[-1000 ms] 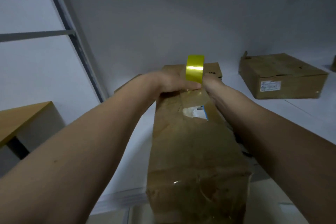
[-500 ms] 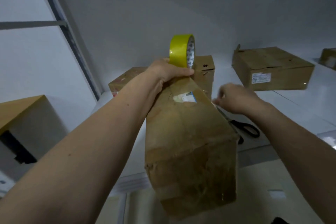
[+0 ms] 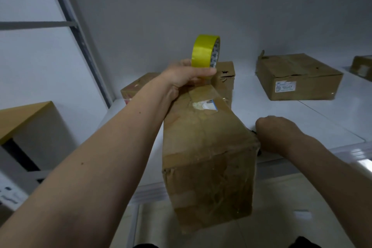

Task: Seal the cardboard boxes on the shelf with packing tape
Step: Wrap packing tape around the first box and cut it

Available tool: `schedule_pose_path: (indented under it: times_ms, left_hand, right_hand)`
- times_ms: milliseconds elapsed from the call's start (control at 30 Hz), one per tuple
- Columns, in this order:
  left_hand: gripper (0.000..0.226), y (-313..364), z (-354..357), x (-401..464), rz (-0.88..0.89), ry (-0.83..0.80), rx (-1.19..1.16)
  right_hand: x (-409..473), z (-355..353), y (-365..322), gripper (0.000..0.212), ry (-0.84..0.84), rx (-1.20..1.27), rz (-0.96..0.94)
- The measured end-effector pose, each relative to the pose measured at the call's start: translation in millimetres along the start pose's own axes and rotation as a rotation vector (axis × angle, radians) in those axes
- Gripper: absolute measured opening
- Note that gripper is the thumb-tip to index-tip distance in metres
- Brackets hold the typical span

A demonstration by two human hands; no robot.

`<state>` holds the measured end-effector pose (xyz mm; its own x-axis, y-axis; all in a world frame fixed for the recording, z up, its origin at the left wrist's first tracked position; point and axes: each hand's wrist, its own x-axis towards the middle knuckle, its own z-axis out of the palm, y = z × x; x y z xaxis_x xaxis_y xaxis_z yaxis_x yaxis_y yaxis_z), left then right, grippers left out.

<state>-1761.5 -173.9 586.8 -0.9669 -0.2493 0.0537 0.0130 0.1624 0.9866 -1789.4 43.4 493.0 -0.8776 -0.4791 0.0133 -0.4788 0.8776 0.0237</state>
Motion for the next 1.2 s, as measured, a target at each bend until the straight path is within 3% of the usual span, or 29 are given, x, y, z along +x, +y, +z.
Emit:
schedule_pose_path:
  times_ms: [233,333,500,633,733,833,900,1100,1200]
  left_hand:
    - [0.041,-6.0,-1.5,0.8,0.041,-0.008,-0.026]
    - [0.06,-7.3,-1.9,0.1,0.065,-0.02,-0.034]
    - [0.028,-8.8,-3.5,-2.7,0.113,-0.041,-0.035]
    - [0.032,-11.2,-5.5,-2.7,0.17,-0.082,-0.086]
    - [0.033,-10.0,-4.0,-5.7,0.189,0.006,-0.029]
    - [0.035,-9.1,-1.0,-6.6,0.222,0.061,-0.009]
    - [0.034,-6.8,1.7,-7.1,0.226,0.069,-0.066]
    - [0.054,-7.6,0.4,-8.2,0.213,0.067,-0.069]
    - [0.037,-6.8,-0.1,-9.5,0.215,0.071,-0.047]
  right_hand:
    - [11.5,6.1,6.2,0.015,-0.057,0.072,-0.047]
    - [11.4,5.7,9.0,0.032,-0.058,0.027,-0.01]
    - [16.0,-5.4,10.3,0.035,-0.132,0.023,0.061]
    - [21.3,-4.7,16.0,0.027,-0.071,0.059,0.092]
    - [30.1,-9.6,27.2,0.024,0.014,0.37,0.134]
    - [29.9,-16.4,35.0,0.026,0.076,0.936,0.043]
    - [26.9,-20.2,38.2,0.03,0.097,1.101,-0.037]
    - [33.0,-29.5,43.4,0.055,0.062,0.986,-0.217]
    - [33.4,-38.2,45.1,0.056,-0.033,0.891,-0.274]
